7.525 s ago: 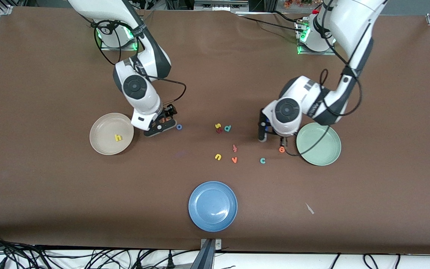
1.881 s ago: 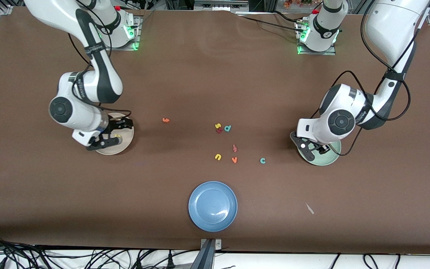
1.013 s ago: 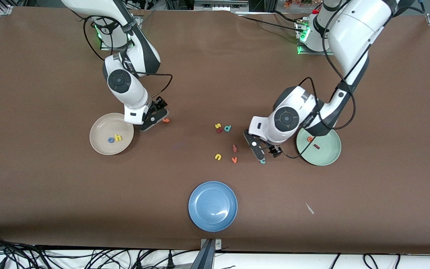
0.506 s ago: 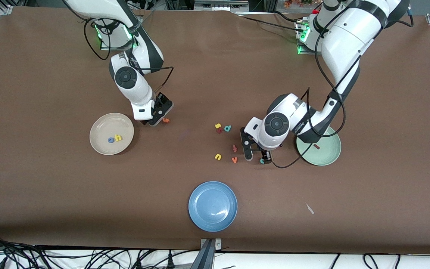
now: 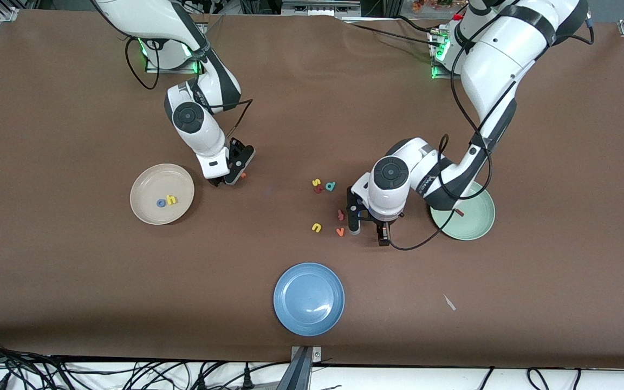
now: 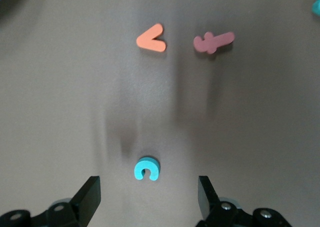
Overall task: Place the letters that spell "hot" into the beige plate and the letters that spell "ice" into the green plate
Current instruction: 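Grasp the 3 with the right gripper while the left gripper grasps the c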
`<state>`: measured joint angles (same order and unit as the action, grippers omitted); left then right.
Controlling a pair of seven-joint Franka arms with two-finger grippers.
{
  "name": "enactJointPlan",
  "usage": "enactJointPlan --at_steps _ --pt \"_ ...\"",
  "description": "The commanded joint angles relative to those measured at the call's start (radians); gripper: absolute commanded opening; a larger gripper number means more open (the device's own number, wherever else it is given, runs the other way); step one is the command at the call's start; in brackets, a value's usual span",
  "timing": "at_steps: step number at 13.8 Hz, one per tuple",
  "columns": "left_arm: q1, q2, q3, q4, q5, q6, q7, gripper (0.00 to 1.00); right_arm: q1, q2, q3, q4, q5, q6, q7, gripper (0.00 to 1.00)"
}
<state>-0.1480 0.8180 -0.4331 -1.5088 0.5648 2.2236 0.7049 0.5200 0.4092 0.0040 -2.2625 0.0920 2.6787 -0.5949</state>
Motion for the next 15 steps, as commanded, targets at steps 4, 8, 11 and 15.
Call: enactJointPlan --at_steps 4,8,11,15 --pt "-0.001 0.047 0.014 0.032 0.035 0.039 0.021 0.83 0.028 0.029 0.002 0.026 -0.008 0.039 -0.020 0.92" --pt "0.001 0.066 0.022 0.032 0.061 0.085 0.019 0.78 0.029 0.039 0.002 0.024 -0.009 0.039 -0.028 0.80" --pt "0.001 0.066 0.022 0.025 0.059 0.085 0.021 0.73 0.035 0.039 0.002 0.024 -0.009 0.038 -0.025 0.65" --pt "0.001 0.082 0.022 0.024 0.063 0.085 0.021 0.68 0.038 0.039 0.002 0.026 -0.009 0.039 -0.022 0.32"
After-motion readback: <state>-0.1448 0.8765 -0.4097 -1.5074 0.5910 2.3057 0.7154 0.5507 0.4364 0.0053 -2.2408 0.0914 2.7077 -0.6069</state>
